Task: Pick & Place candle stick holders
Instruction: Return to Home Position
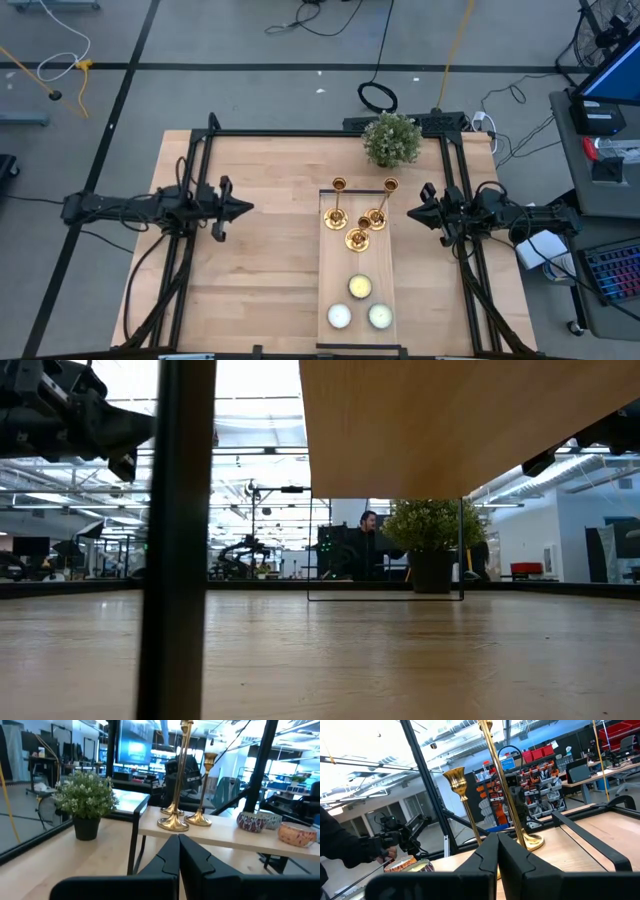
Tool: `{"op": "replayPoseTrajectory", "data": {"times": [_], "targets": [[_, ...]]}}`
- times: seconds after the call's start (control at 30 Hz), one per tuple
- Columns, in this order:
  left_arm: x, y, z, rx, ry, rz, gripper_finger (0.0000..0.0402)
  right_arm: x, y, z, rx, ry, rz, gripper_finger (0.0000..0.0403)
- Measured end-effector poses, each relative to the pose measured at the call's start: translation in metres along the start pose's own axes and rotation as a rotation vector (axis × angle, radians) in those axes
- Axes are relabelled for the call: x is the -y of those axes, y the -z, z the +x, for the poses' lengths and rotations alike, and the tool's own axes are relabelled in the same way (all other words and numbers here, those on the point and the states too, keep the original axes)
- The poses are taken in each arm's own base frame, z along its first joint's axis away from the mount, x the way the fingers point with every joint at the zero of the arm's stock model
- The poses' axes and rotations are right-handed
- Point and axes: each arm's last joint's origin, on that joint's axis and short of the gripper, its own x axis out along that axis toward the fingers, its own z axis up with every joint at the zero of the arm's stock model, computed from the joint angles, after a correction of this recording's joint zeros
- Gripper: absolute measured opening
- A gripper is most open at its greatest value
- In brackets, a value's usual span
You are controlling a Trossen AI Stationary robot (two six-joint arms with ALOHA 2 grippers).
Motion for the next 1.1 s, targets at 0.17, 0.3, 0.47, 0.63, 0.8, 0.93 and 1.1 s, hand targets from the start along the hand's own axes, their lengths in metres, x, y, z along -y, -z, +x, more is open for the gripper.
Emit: {"op": "replayPoseTrajectory", "data": {"times": [0.17,0.3,0.47,0.63,0.8,0.93,1.1], "targets": [[0.000,0.000,-0.005,-0.007,0.002,0.009,0.0003,0.000,0.000,0.000,0.000,0.000,0.000,0.0004],[0.000,0.004,-0.010,-0.043,0.029,0.014,0.0004,0.000,0.000,0.000,0.000,0.000,0.000,0.0004],[0.001,0.000,-0.017,0.006,0.034,0.042,0.0004,0.000,0.000,0.000,0.000,0.000,0.000,0.0004],[0.000,0.005,-0.017,-0.049,0.029,0.029,0.0003,0.000,0.000,0.000,0.000,0.000,0.000,0.0004],[0.000,0.006,-0.017,-0.056,0.020,0.007,0.0007,0.000,0.000,0.000,-0.001,0.000,0.000,0.0004],[-0.001,0.007,-0.017,-0.066,0.000,-0.018,0.0003,0.000,0.000,0.000,-0.001,0.000,0.000,0.0004],[-0.002,0.010,-0.017,-0.096,-0.035,-0.058,0.0017,0.000,0.000,0.000,-0.001,0.000,0.000,0.0004]]}}
